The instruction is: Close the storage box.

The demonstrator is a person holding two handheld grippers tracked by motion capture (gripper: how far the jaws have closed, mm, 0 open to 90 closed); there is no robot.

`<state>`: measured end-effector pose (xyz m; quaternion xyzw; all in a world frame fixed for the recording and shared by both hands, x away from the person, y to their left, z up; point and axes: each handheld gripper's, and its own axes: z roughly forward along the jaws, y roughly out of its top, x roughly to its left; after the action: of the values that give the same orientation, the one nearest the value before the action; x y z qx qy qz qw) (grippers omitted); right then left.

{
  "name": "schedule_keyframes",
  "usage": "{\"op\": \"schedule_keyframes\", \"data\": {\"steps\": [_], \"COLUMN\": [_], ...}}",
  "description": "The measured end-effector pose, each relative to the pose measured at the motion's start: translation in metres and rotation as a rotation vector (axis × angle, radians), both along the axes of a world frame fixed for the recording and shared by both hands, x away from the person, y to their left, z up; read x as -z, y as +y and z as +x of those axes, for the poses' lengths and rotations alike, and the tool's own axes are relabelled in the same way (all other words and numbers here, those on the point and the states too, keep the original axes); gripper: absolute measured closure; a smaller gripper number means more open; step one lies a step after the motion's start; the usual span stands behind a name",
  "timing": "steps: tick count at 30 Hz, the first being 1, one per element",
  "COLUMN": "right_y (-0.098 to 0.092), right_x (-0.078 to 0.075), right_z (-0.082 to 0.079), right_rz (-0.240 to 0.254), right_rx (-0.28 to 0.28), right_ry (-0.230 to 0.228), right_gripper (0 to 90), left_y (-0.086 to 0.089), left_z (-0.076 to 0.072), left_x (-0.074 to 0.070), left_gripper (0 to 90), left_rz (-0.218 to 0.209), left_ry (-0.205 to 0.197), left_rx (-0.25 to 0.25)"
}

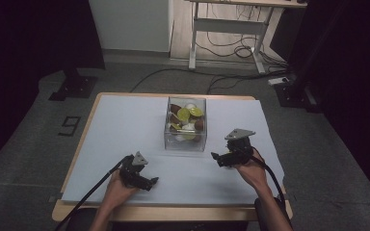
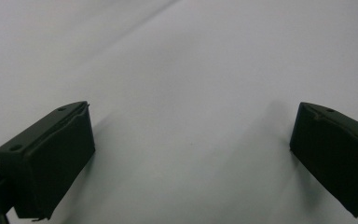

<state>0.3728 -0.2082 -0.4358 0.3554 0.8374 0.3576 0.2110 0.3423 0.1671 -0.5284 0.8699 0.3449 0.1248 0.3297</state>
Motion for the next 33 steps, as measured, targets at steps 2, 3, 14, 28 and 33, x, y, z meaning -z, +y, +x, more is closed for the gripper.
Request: {"op": "schedule_keyframes", "data": {"steps": [2, 3, 14, 28, 33], "right_y": [-0.005, -0.007, -0.033, -0.051, -0.054], "right_x": [0.000, 0.000, 0.007, 0.036, 0.048], "right_z": [0.000, -0.001, -0.004, -0.007, -0.007], "right_rz": [0.002, 0.004, 0.009, 0.006, 0.003], "right_rx": [0.014, 0.018, 0.066, 0.102, 0.112], "right_ry": [0.000, -0.002, 0.002, 0.043, 0.068], "right_gripper": [5.7, 5.8, 5.8, 3.3, 1.3], "left_y": [0.000, 0.000, 0.000, 0.000, 0.000], "left_z": [0.000, 0.000, 0.000, 0.000, 0.000], "left_x": [0.000, 0.000, 0.000, 0.000, 0.000], "left_gripper": [0.0, 0.0, 0.0, 0.0, 0.0], "left_rz": [0.000, 0.001, 0.000, -0.001, -0.004], "left_ry": [0.000, -0.001, 0.000, -0.001, 0.000], "left_rx": [0.000, 0.000, 0.000, -0.001, -0.003]}}
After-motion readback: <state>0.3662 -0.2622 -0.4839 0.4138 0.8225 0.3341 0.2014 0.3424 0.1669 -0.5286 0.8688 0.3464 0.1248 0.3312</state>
